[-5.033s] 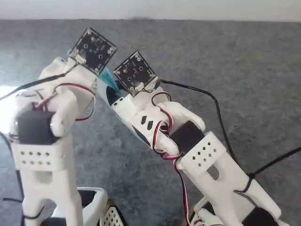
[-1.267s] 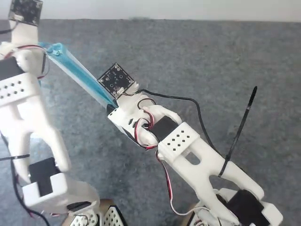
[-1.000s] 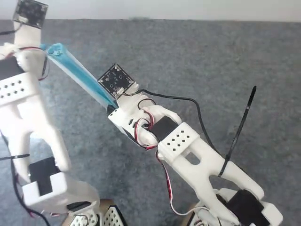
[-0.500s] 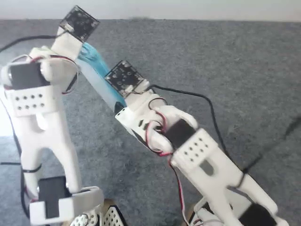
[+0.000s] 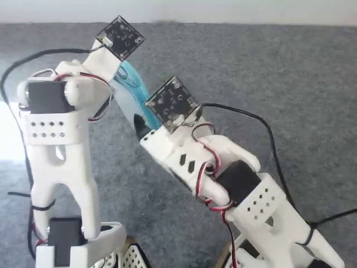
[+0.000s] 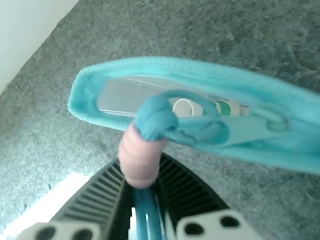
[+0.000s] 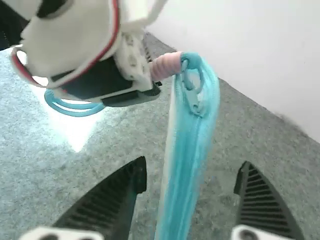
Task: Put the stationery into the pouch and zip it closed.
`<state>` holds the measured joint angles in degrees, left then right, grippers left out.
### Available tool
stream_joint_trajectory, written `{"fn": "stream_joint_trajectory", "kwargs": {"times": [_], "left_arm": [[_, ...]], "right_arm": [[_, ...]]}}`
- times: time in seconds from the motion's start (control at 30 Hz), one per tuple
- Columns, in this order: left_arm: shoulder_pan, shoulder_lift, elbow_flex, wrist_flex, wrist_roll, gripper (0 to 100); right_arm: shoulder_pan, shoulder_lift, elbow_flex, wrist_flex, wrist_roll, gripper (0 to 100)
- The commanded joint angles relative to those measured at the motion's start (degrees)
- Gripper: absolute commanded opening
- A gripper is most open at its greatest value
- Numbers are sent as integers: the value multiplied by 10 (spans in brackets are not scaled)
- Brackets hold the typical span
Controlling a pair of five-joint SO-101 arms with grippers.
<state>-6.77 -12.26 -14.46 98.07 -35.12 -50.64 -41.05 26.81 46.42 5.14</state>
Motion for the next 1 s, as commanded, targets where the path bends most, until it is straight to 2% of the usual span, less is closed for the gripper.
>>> {"fn": "stream_joint_trajectory", "kwargs": {"times": [0.0, 0.3, 0.5, 0.73, 0.97], "left_arm": [[2, -20, 0, -11, 11, 9], [4, -21, 0, -13, 11, 9], [3, -18, 1, -14, 10, 9], [4, -22, 6, -22, -1, 9], [4, -20, 6, -20, -1, 9]], "right_arm": [[-18, -20, -34, -7, -8, 299], [25, 30, -56, -75, -7, 299], [26, 104, -109, -87, -6, 299], [40, 120, -123, -84, -11, 292], [38, 119, -122, -86, -11, 57]]}}
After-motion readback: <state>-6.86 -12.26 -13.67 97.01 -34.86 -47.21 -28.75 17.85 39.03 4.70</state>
